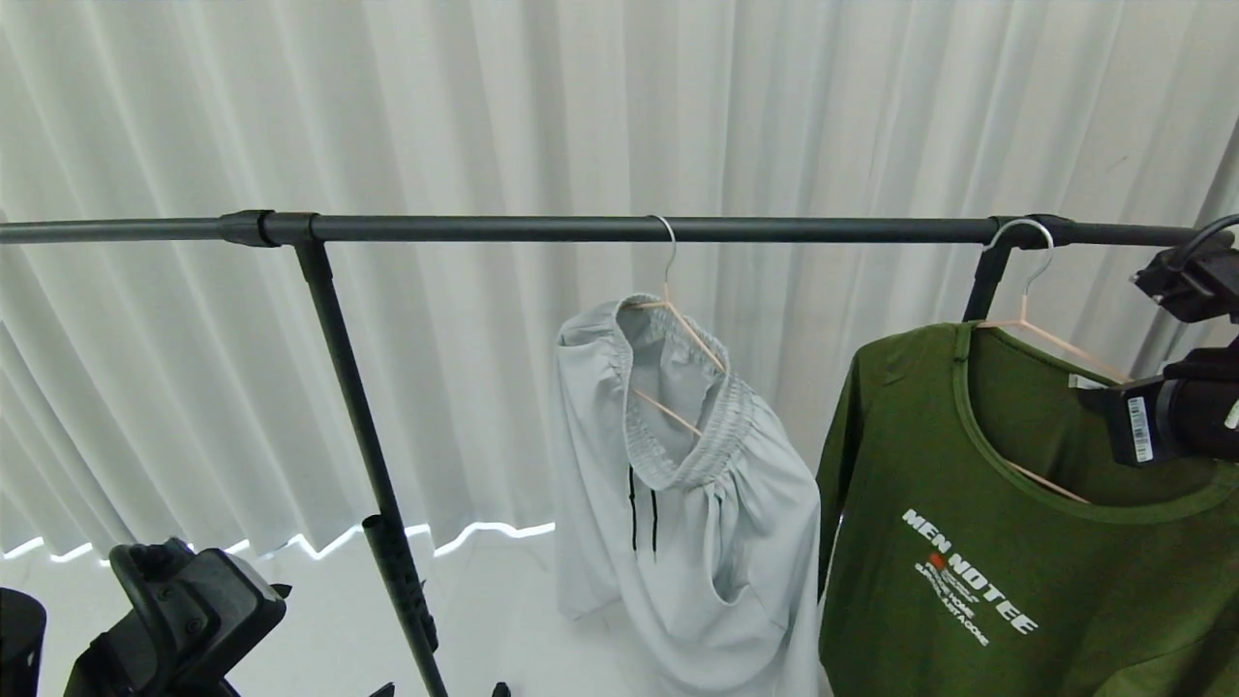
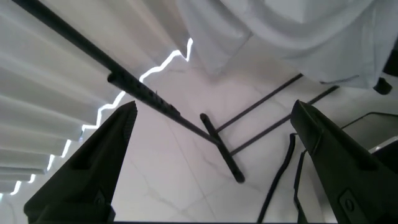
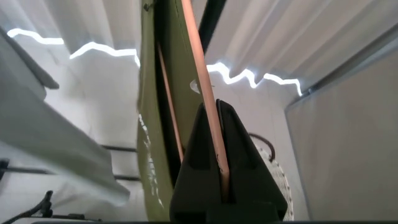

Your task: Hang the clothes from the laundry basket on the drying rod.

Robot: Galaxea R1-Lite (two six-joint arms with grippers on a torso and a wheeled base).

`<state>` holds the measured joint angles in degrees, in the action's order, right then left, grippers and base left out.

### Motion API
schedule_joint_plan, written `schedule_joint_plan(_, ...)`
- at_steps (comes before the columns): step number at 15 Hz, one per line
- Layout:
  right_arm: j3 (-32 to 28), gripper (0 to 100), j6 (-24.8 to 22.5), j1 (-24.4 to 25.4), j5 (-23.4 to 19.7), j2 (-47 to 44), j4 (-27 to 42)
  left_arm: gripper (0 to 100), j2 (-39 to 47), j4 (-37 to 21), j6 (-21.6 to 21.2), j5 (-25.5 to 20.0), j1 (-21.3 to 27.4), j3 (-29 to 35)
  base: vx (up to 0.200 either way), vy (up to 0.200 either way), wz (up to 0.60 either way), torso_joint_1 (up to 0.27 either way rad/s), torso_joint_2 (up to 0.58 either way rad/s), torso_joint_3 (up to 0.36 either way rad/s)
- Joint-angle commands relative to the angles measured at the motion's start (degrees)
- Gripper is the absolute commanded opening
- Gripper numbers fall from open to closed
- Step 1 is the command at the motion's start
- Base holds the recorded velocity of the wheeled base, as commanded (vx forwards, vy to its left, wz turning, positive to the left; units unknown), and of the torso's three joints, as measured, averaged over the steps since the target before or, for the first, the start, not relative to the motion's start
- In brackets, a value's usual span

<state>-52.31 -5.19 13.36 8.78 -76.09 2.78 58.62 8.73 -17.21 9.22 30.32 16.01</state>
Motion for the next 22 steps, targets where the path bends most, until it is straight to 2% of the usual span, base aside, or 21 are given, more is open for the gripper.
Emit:
schedule_joint_plan(1,0.01,0,-0.08,0.35,0.01,-0.11,-0.05,100,0.09,-0.03,-0.01,0.01,0.00,-0.01,0.200,0.000,0.00,0.007,0.00,0.012)
schedule_joint_plan(3,-0.07,0,0.01,0.70,0.01,-0.37,-0.14,100,0.00,-0.03,-0.01,0.01,0.00,-0.01,0.200,0.000,0.00,0.000,0.00,0.005)
schedule_joint_plan(7,0.54,0,0.18,2.37,0.01,0.51,-1.37,100,-0.09,0.06,-0.10,0.01,0.09,-0.10,0.000,0.000,0.00,0.000,0.00,0.000)
schedule_joint_plan(9,5.11,0,0.01,3.95,0.01,4.46,-1.20,100,-0.09,0.06,-0.10,-0.08,0.09,-0.01,0.000,0.000,0.00,0.000,0.00,0.000)
schedule_joint_plan(11,6.87,0,0.10,4.04,-0.16,6.48,-1.37,100,-0.09,0.06,-0.10,-0.08,0.09,-0.01,0.000,0.000,0.00,0.000,0.00,0.000)
schedule_joint_plan(16,2.12,0,0.10,3.87,-2.19,2.00,-4.63,100,0.00,0.06,-0.19,-0.08,0.27,0.08,0.000,0.000,0.00,0.000,0.00,0.000)
schedule_joint_plan(22,-3.76,0,0.01,3.78,-1.75,-6.08,-6.03,100,-0.44,0.06,-0.10,-0.08,0.18,-0.01,0.000,0.000,0.00,0.000,0.00,0.000)
